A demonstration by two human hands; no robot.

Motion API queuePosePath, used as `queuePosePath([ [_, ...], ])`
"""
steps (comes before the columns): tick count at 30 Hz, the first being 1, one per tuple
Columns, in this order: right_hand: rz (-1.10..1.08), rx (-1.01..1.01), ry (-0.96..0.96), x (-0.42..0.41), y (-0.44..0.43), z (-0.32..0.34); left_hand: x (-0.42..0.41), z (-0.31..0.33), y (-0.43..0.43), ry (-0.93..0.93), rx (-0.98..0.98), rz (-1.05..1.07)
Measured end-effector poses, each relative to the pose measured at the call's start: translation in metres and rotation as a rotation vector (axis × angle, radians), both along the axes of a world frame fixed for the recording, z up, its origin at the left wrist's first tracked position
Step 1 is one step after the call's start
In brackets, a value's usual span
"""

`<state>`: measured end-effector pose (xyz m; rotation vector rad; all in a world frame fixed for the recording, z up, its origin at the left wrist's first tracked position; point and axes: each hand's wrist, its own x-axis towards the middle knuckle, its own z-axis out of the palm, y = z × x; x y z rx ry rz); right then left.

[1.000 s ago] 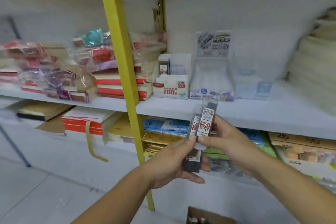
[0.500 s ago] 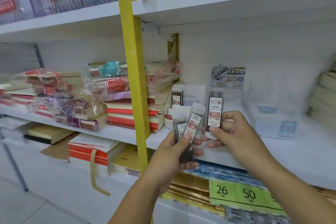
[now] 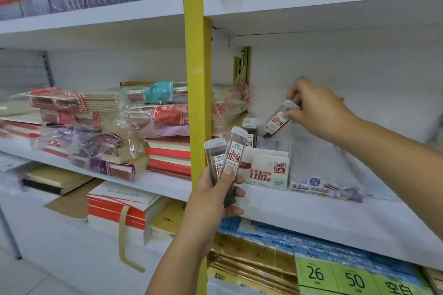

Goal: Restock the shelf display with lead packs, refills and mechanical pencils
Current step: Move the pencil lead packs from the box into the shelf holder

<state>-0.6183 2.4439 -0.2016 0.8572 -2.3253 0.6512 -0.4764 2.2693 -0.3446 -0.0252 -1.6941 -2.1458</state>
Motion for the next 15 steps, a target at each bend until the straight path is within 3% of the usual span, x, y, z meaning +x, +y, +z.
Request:
queuePosePath([
  [8,0.015,0.184,-0.101,-0.028,-0.031,-0.011,0.001,-0.002,-0.005,-0.026,0.041,-0.076],
  [15,-0.154,0.326,0.09,-0.038,-0.033,-0.032,0.003,-0.002,-0.006,-0.021,0.026,-0.074],
])
